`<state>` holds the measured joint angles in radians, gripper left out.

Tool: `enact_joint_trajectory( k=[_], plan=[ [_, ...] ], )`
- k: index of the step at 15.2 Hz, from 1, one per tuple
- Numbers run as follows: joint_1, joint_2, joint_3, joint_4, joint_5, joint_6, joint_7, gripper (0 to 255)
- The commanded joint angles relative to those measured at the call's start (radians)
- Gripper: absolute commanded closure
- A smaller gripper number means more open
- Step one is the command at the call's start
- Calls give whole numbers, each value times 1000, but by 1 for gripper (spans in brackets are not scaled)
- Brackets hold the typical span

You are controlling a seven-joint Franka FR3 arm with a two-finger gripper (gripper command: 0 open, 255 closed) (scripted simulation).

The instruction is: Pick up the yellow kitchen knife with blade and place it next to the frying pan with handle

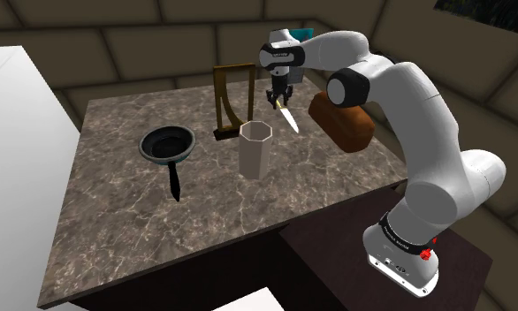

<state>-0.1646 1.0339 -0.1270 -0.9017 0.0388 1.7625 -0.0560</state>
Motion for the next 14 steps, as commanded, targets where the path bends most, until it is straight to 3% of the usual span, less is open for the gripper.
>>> enact_joint_trajectory(
  k=[1,9,14],
  plan=[
    [0,0,0,0,0,0,0,255],
    [0,0,0,0,0,0,0,255],
    [0,-25,-1,22,-1,-47,-2,255]
  ],
)
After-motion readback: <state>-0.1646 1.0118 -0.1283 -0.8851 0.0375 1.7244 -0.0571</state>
